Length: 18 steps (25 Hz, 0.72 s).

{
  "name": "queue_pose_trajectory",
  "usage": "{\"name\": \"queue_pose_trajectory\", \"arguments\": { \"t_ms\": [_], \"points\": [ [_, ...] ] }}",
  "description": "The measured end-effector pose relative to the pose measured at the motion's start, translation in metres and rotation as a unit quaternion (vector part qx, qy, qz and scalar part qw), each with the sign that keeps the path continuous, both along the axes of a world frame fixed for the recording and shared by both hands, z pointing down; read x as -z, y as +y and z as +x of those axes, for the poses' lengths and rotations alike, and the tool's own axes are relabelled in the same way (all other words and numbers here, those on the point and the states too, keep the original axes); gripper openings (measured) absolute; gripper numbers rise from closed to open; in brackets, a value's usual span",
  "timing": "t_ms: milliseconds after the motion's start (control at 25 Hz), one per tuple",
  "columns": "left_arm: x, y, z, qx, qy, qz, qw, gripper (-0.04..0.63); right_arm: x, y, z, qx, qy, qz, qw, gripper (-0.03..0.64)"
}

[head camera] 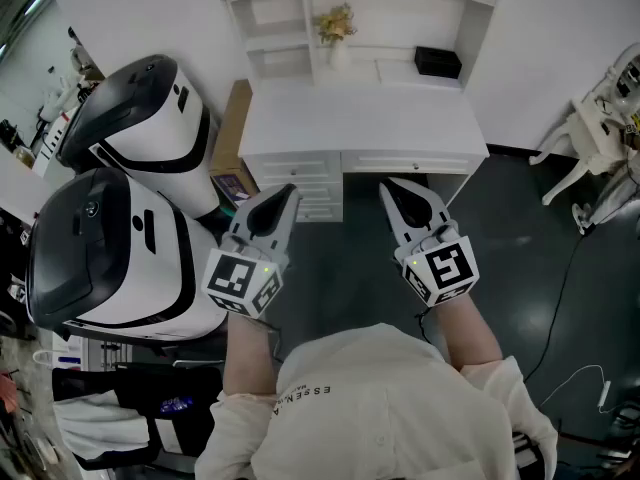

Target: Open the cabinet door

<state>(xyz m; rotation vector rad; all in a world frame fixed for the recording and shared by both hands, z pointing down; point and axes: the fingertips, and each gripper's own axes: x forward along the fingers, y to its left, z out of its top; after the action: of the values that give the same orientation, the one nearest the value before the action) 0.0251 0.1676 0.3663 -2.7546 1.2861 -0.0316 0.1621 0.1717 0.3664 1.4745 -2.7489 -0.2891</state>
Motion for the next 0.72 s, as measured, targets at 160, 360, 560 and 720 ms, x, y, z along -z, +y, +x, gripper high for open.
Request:
{"name": "queue_pose_trajectory", "arguments": {
  "t_ms": [160, 360, 560, 720],
  "points": [
    [0.001, 0.000, -0.001, 0.003, -0.003, 0.003, 1.0000, 0.002, -0.002, -0.001, -0.002, 0.003, 0.008, -0.001, 1.000, 0.014],
    [0.003, 0.003, -0.003, -0.006, 0.016, 0.004, 0.9999, 0.002, -0.006, 0.001, -0.004, -0.004, 0.011, -0.007, 1.000, 0.014],
    [-0.005, 0.004, -0.005, -0.007, 0.002, -0.003, 1.0000, 0.002, -0.006, 0.002, -0.008, -0.015, 0.006, -0.006, 1.000, 0.014],
    [-0.015, -0.002, -0.011, -0.003, -0.016, -0.001, 0.9999, 0.071, -0.011, 0.000, -0.018, -0.021, 0.011, -0.005, 1.000, 0.014]
  ]
}}
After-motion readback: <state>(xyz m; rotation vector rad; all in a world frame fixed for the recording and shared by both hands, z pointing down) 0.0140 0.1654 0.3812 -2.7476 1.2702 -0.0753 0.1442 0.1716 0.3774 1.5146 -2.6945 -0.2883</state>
